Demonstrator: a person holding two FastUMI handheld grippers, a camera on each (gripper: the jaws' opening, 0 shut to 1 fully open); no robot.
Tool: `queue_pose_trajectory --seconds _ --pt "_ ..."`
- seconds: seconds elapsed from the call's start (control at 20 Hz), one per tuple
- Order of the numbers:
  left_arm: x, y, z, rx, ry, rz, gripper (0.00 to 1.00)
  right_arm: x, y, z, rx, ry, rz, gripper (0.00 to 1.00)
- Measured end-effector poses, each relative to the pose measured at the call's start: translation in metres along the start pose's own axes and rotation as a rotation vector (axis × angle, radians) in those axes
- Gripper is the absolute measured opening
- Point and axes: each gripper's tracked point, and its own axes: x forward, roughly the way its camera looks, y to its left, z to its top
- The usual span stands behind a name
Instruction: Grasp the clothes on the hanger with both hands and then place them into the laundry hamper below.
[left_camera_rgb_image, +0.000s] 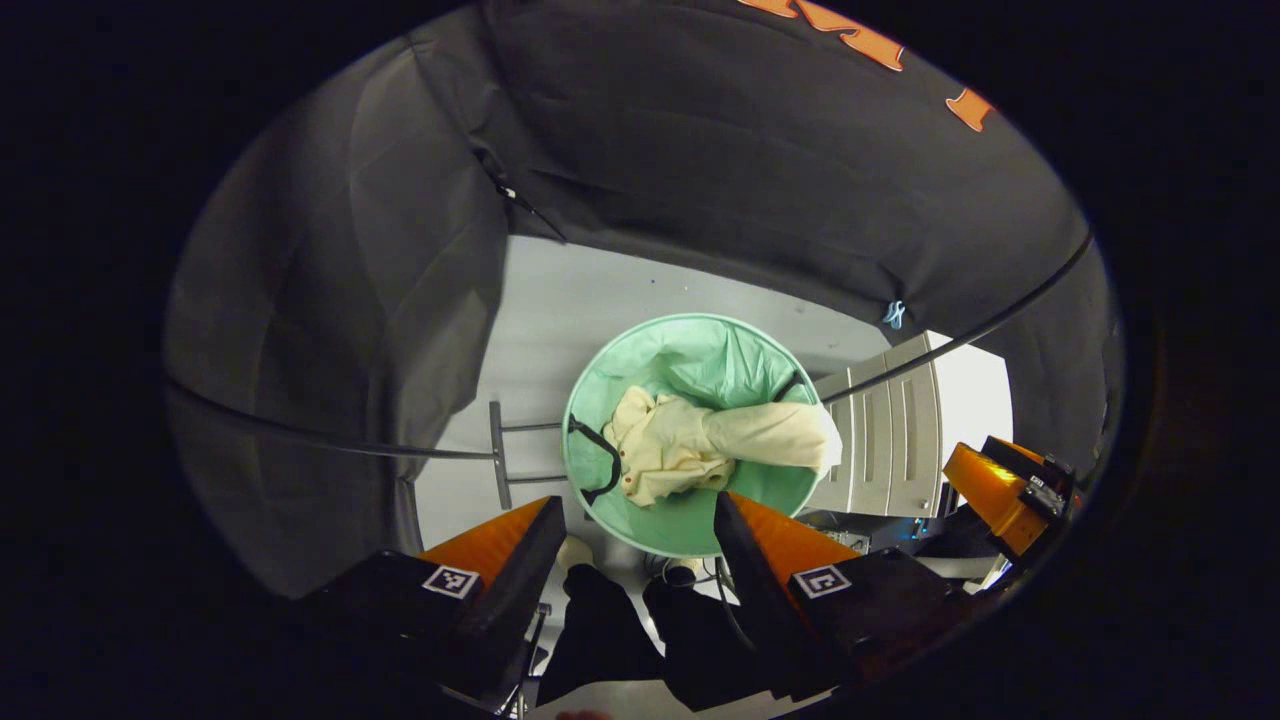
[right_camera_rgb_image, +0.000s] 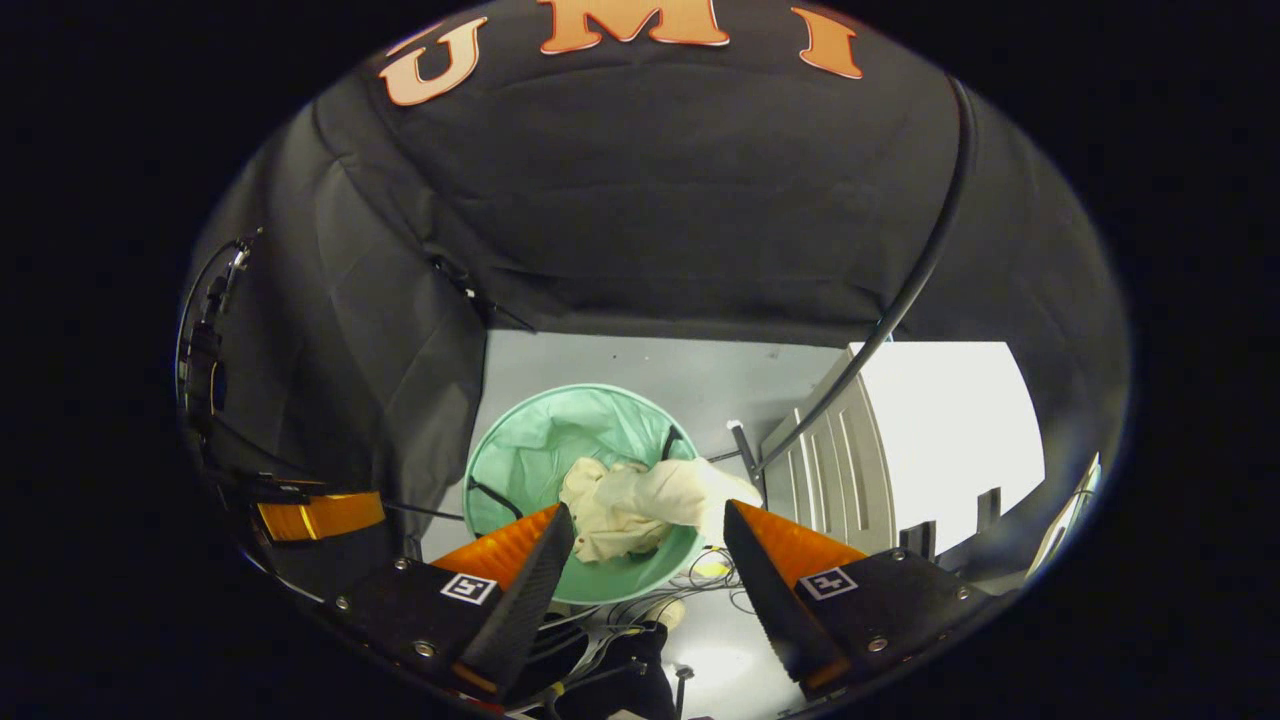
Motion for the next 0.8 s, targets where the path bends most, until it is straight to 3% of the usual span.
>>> queue_pose_trajectory --seconds 0.3,0.35,0.6,0.8 --pt "-0.058 0.018 0.032 0.041 -0.155 0.025 0.98 -0.058 -0.028 0.035 0.041 -0.138 -0.039 0.94" --pt "-0.073 0.013 0.041 0.043 -0.200 0.005 0.95 -0.072 -0.031 0.042 0.041 -0.172 -0.040 0.94" --pt "-0.161 0.016 0.099 0.038 -0.423 -0.037 0.98 -0.135 -0.056 0.095 0.034 -0.345 -0.087 0.94" --pt "-0.219 0.041 0.139 0.004 -0.603 -0.017 0.98 -0.193 -0.069 0.127 0.070 -0.455 -0.097 0.94"
